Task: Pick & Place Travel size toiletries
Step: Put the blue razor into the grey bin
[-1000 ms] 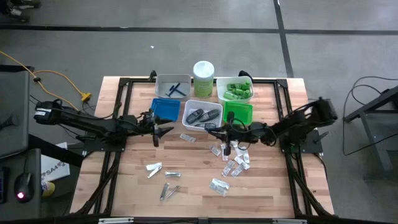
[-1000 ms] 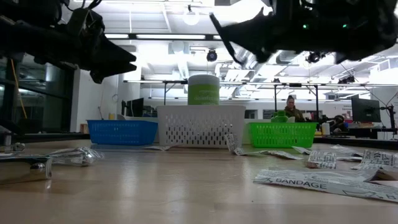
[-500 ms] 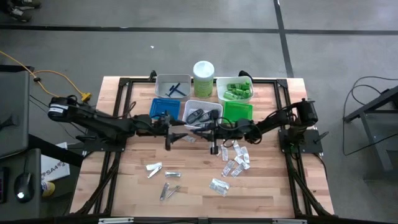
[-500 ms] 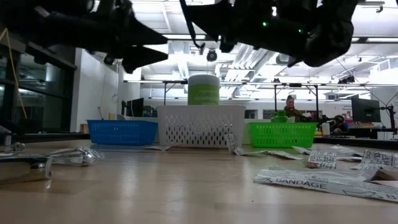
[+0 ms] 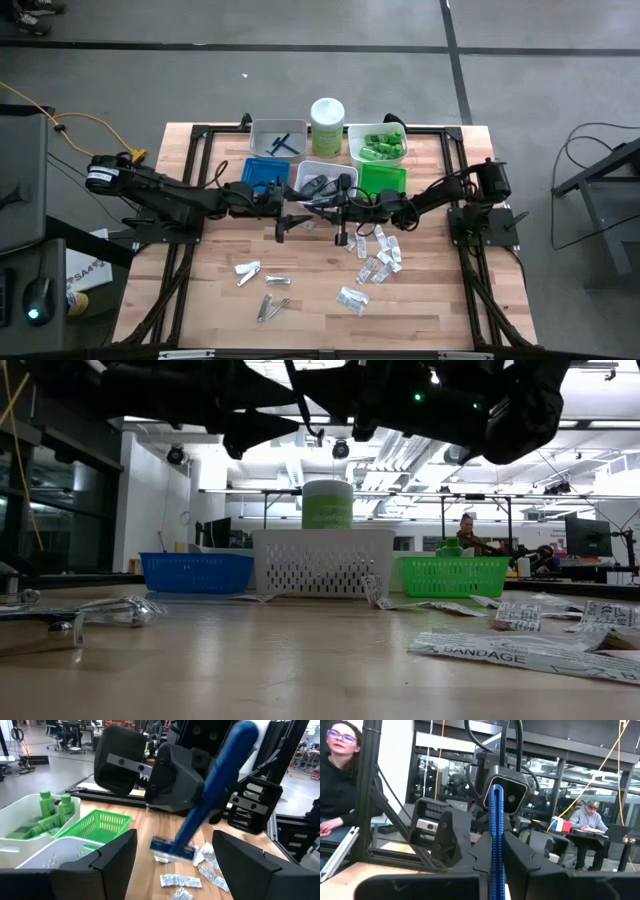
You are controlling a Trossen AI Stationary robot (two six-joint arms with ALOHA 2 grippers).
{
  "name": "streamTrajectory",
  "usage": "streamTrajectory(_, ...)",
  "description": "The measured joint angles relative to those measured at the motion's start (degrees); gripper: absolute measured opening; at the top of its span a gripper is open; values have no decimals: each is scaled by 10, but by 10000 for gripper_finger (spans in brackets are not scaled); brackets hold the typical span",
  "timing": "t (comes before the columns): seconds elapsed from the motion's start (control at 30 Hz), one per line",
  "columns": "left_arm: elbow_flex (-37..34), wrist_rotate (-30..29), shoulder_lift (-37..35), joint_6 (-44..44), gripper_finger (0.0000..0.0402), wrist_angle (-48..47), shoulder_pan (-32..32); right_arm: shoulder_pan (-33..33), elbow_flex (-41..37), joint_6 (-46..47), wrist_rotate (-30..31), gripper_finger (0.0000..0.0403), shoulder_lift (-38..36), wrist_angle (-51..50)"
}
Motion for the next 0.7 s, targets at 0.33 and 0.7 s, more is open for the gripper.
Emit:
streamTrajectory(0.33, 27, 2, 3, 14, 259, -1, 0, -3, 36, 0, -19, 19, 0, -24)
streamTrajectory(0.7, 27, 1, 3, 13, 157, -13, 0, -4, 36, -1, -18, 19, 0, -26)
